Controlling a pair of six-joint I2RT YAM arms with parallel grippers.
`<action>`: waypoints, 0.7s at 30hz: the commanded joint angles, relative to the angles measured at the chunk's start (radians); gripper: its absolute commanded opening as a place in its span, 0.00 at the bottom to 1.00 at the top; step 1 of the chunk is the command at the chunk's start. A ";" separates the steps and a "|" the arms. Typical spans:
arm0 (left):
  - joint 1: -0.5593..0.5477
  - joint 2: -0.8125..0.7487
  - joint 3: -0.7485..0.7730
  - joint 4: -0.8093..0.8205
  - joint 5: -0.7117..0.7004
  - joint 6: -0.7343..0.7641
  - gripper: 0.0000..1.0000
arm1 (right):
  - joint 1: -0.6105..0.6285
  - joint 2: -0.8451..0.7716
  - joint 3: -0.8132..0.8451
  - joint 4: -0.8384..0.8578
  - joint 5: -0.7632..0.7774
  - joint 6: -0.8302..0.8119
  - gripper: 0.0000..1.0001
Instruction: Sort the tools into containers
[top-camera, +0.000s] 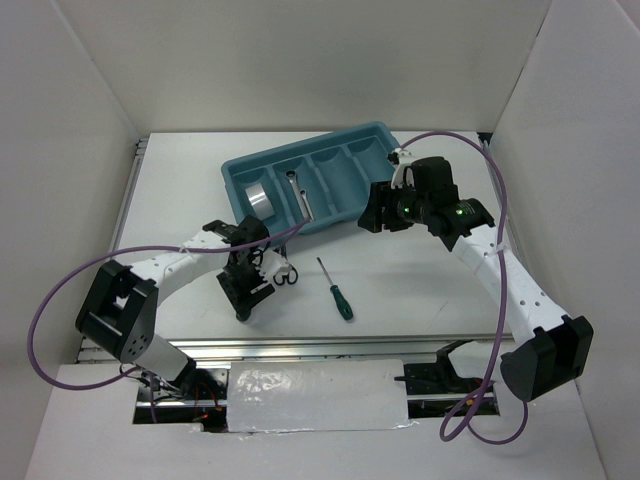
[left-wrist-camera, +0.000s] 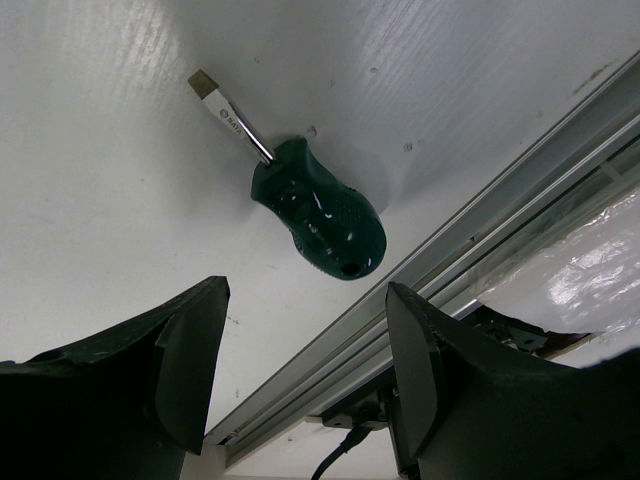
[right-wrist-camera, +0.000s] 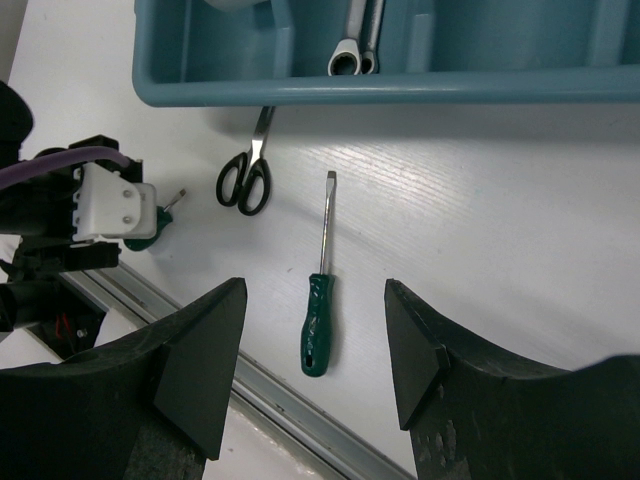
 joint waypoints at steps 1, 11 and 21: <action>-0.008 0.051 0.009 -0.001 0.026 0.006 0.77 | 0.012 0.006 0.024 0.005 -0.002 -0.008 0.65; -0.021 0.168 0.043 0.036 0.044 0.011 0.71 | 0.009 0.009 0.015 0.003 0.009 -0.011 0.65; -0.021 0.269 0.072 0.062 0.085 -0.001 0.55 | 0.014 0.020 0.017 0.005 0.009 -0.011 0.65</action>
